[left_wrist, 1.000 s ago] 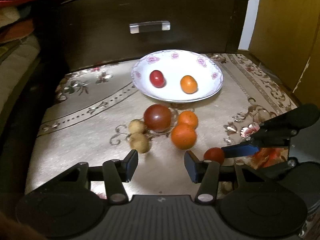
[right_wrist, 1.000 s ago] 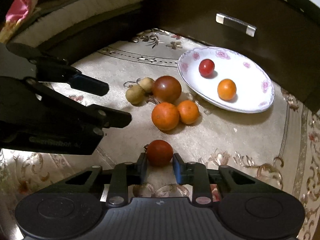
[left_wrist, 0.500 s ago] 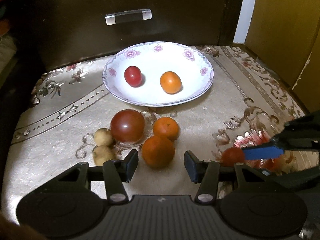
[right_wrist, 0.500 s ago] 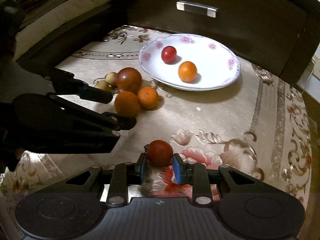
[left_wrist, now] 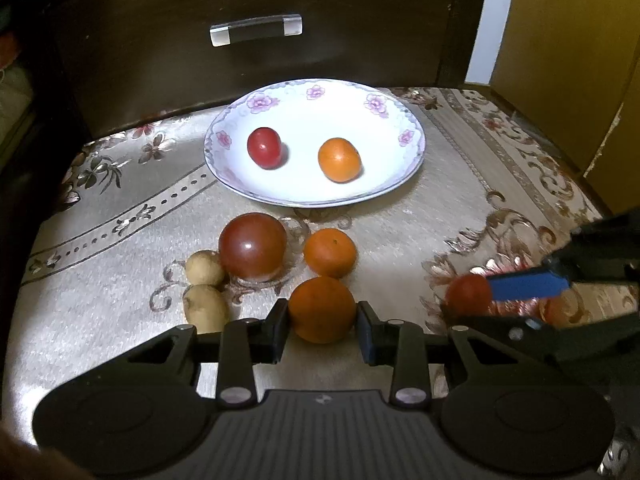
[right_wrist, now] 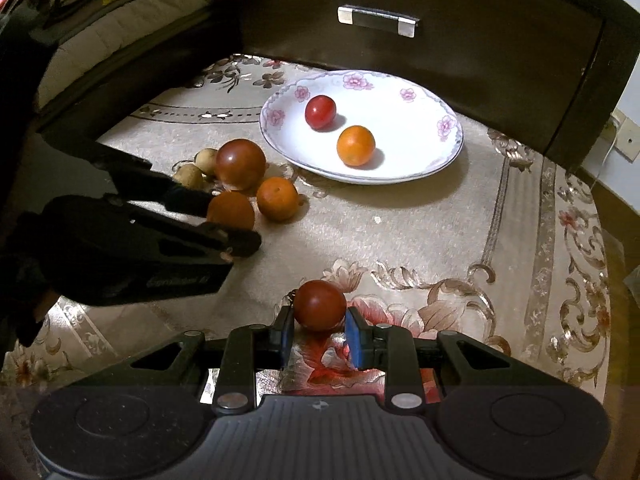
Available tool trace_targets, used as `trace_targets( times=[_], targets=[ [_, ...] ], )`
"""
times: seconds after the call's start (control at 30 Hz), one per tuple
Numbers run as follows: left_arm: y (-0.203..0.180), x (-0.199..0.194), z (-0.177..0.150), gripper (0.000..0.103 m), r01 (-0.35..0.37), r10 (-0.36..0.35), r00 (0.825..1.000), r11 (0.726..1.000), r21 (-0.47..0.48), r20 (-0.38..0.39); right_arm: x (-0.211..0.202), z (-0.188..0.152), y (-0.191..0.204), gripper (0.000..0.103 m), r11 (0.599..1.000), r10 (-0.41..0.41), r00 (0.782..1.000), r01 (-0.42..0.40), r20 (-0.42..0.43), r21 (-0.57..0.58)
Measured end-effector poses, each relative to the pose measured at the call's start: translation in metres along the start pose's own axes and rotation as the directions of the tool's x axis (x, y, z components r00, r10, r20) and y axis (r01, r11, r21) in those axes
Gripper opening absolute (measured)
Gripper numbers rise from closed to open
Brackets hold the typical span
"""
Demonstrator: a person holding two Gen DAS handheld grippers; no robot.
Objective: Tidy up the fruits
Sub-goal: 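Lift the held tomato and tangerine off the tablecloth with both grippers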
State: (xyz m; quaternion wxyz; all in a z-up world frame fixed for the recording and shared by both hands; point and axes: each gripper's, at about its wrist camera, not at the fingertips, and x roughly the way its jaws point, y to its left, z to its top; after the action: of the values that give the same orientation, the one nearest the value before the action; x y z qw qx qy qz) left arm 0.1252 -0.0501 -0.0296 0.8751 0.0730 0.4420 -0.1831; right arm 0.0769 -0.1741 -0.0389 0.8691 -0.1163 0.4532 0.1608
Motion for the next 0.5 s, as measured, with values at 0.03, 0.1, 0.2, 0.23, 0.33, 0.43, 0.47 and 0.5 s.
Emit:
trace_targets(
  times=[0.03, 0.1, 0.2, 0.23, 0.33, 0.43, 0.47, 0.5],
  targets=[
    [0.000, -0.001, -0.001, 0.041, 0.002, -0.002, 1.000, 1.000, 0.002, -0.002, 0.000, 0.000, 0.000, 0.024, 1.000, -0.002, 1.000, 0.002, 0.003, -0.001],
    [0.000, -0.005, -0.003, 0.041, 0.006, -0.006, 1.000, 1.000, 0.003, -0.008, 0.000, 0.002, 0.000, 0.024, 1.000, -0.005, 1.000, 0.005, 0.005, -0.001],
    [0.000, -0.008, -0.007, 0.041, 0.014, -0.014, 1.000, 1.000, 0.006, -0.016, 0.002, 0.003, 0.001, 0.024, 1.000, -0.010, 1.000, 0.010, 0.002, -0.004],
    [-0.001, -0.008, -0.008, 0.041, 0.015, -0.015, 1.000, 1.000, 0.010, -0.019, 0.003, 0.003, 0.001, 0.024, 1.000, -0.012, 1.000, 0.012, 0.000, -0.005],
    [-0.004, -0.006, -0.011, 0.041, 0.010, -0.009, 1.000, 1.000, 0.026, -0.030, 0.005, 0.003, 0.002, 0.024, 1.000, -0.020, 1.000, 0.020, -0.001, -0.015],
    [-0.006, -0.006, -0.012, 0.041, 0.002, -0.001, 1.000, 0.999, 0.043, -0.025, 0.005, 0.004, 0.004, 0.024, 0.999, -0.026, 1.000, 0.027, 0.004, -0.024],
    [-0.006, -0.006, -0.012, 0.041, 0.000, 0.001, 1.000, 0.999, 0.045, -0.023, 0.006, 0.004, 0.003, 0.025, 0.999, -0.028, 1.000, 0.028, 0.004, -0.026],
    [-0.006, -0.006, -0.013, 0.041, -0.001, 0.002, 1.000, 0.999, 0.046, -0.021, 0.007, 0.004, 0.003, 0.025, 0.999, -0.032, 0.999, 0.032, 0.001, -0.029]
  ],
)
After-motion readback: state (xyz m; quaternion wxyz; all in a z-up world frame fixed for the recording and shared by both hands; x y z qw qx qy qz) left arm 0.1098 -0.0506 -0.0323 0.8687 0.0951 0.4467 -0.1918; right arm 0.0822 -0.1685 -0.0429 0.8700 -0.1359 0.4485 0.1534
